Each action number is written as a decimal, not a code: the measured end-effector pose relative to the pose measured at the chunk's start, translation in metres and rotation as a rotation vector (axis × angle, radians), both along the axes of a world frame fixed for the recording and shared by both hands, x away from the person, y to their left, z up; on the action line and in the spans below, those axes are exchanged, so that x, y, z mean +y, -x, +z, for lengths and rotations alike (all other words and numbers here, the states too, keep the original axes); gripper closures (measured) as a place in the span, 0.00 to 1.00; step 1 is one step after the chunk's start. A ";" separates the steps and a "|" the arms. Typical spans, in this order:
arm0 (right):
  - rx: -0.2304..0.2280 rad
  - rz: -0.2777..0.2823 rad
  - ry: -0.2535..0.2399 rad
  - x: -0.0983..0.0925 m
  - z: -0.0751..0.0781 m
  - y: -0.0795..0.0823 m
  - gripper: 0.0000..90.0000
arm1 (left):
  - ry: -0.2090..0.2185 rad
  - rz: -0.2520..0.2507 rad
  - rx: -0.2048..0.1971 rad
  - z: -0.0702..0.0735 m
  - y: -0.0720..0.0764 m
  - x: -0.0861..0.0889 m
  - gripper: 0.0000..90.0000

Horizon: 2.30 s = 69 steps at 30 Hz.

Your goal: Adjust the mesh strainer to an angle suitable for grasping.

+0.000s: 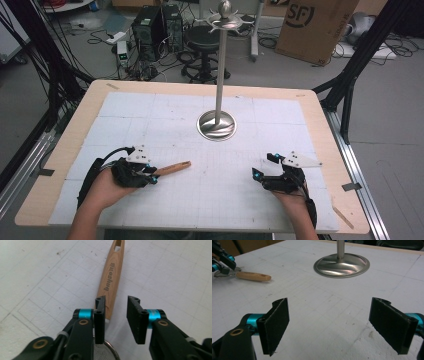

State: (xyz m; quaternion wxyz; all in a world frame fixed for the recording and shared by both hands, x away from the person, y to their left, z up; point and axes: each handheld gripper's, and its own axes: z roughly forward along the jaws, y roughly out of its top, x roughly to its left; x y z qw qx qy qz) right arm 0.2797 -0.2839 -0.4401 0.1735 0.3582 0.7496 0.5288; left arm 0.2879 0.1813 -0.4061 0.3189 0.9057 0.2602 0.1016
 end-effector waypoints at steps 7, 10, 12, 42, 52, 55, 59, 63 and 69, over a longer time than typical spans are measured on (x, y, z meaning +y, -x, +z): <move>0.002 -0.006 -0.009 -0.001 0.001 0.001 0.17 | -0.135 -0.028 0.026 -0.003 -0.009 -0.015 0.61; -0.005 -0.007 -0.010 -0.002 0.001 0.000 0.17 | -0.186 -0.038 0.044 -0.003 -0.013 -0.020 0.62; -0.003 -0.007 -0.011 -0.002 0.001 0.000 0.17 | -0.208 -0.043 0.050 -0.003 -0.015 -0.022 0.62; 0.006 -0.003 -0.011 0.000 0.000 0.000 0.17 | -0.319 -0.032 0.218 -0.005 -0.032 -0.037 0.75; -0.001 -0.005 -0.014 -0.002 0.001 0.000 0.17 | -0.261 -0.036 0.143 -0.007 -0.022 -0.030 0.77; 0.002 -0.006 -0.014 -0.001 0.000 0.000 0.17 | -0.209 -0.038 0.127 -0.009 -0.019 -0.023 0.77; 0.005 -0.007 -0.012 -0.002 0.000 0.000 0.17 | -0.172 -0.061 0.116 -0.004 -0.013 -0.022 0.77; 0.004 -0.006 -0.013 -0.001 0.000 0.000 0.17 | -0.097 -0.080 0.073 0.007 -0.005 -0.022 0.77; 0.005 -0.003 -0.012 -0.001 0.000 0.000 0.17 | 0.021 -0.083 0.009 0.018 0.007 -0.017 0.77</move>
